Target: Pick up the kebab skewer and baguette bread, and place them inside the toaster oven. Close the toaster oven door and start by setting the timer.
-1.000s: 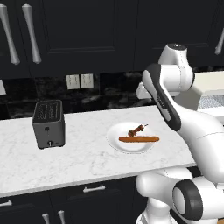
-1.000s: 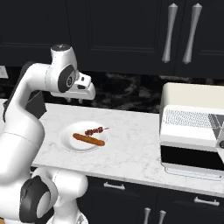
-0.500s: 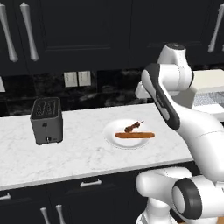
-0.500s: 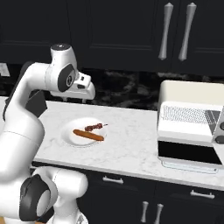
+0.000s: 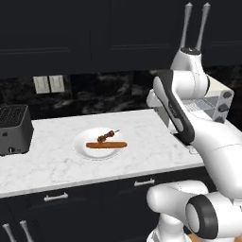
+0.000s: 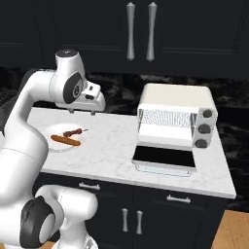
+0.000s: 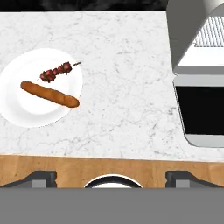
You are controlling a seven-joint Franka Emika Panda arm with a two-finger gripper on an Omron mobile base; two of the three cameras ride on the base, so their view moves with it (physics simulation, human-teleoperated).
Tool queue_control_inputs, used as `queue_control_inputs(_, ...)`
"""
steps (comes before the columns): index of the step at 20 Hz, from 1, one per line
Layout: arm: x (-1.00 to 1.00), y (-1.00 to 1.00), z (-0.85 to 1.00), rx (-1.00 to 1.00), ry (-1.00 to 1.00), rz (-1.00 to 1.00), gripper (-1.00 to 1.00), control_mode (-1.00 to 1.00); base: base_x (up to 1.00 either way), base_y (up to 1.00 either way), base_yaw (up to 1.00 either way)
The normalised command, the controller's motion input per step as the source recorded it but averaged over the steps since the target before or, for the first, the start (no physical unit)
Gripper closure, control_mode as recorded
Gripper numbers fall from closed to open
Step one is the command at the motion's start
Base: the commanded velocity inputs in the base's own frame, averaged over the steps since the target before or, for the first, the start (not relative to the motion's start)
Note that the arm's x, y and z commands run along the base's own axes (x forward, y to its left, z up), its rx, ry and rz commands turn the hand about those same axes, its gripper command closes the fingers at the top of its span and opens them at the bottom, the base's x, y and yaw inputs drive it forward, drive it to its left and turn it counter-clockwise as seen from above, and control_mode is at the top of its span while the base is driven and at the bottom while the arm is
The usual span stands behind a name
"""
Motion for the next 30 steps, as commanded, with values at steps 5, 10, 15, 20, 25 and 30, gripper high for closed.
queue_control_inputs(5, 0.00, 0.00, 0.00, 0.00, 0.00, 0.00, -1.00, 1.00, 0.11, -0.45, -0.16)
queue_control_inputs(10, 0.00, 0.00, 0.00, 0.00, 0.00, 0.00, -1.00, 1.00, 0.28, 0.01, -0.09)
queue_control_inputs(15, 0.00, 0.00, 0.00, 0.00, 0.00, 0.00, -1.00, 1.00, 0.46, 0.00, 0.00)
queue_control_inputs(20, 0.00, 0.00, 0.00, 0.00, 0.00, 0.00, -1.00, 1.00, 0.41, 0.02, 0.00)
queue_control_inputs(25, 0.00, 0.00, 0.00, 0.00, 0.00, 0.00, -1.00, 1.00, 0.41, 0.01, 0.00)
queue_control_inputs(30, 0.00, 0.00, 0.00, 0.00, 0.00, 0.00, -1.00, 1.00, 0.29, 0.00, 0.01)
